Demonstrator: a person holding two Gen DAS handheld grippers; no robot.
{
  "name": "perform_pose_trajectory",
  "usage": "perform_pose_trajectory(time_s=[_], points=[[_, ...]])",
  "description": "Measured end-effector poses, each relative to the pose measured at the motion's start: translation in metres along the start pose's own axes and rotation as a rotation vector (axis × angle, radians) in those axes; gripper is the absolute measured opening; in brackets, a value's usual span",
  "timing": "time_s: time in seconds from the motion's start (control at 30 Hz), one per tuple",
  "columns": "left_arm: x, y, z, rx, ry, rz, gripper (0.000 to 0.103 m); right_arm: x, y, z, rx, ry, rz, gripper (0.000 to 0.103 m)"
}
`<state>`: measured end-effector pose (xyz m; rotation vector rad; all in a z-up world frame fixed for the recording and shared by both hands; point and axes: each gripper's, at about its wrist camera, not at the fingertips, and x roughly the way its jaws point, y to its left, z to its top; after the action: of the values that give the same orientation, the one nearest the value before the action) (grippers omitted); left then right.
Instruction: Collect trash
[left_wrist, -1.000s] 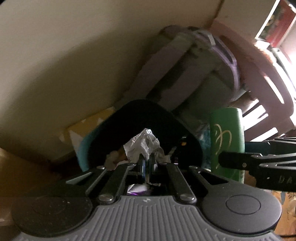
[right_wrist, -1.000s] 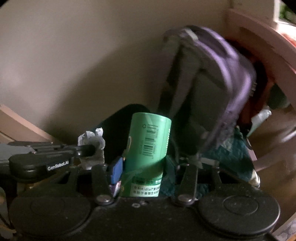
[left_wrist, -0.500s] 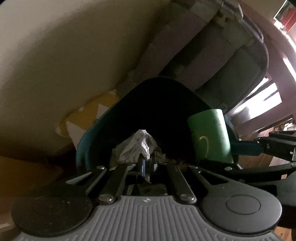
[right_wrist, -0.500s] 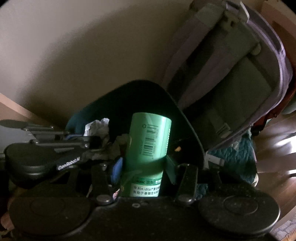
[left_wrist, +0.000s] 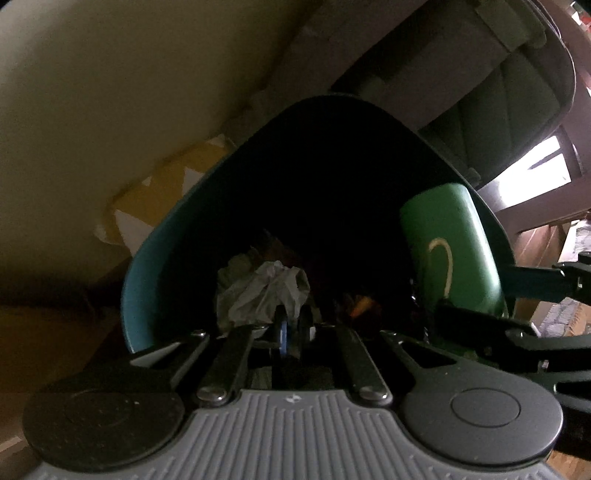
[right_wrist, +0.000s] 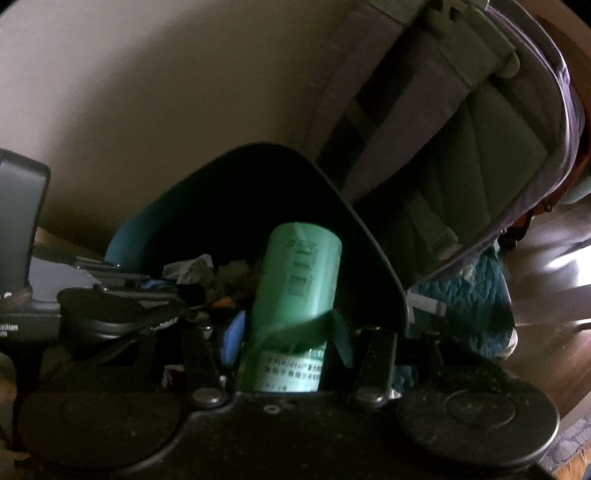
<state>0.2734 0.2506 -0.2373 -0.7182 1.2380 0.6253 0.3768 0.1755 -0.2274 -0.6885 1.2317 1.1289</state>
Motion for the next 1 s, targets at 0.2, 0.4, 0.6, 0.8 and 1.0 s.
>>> perform_pose_trajectory(time_s=[0.2,0.4,0.6,0.8,1.0], points=[[-0.005,0.003,-0.006,-0.032,-0.001,-0.023,0.047,-0.012,-0.003,-0.010,0.005,-0.003,0.015,0.063],[-0.031,0.000,-0.023,-0.062,-0.066,-0.032,0.071,-0.036,-0.005,-0.029,-0.013,-0.052,0.046,0.070],[-0.074,-0.015,-0.053,-0.073,-0.160,-0.002,0.071,-0.075,-0.006,-0.053,-0.047,-0.133,0.090,0.076],[-0.126,-0.040,-0.087,-0.083,-0.282,0.055,0.071,-0.115,-0.014,-0.079,-0.091,-0.214,0.135,0.078],[-0.174,-0.070,-0.126,-0.065,-0.383,0.086,0.071,-0.158,-0.022,-0.110,-0.118,-0.309,0.166,0.078]])
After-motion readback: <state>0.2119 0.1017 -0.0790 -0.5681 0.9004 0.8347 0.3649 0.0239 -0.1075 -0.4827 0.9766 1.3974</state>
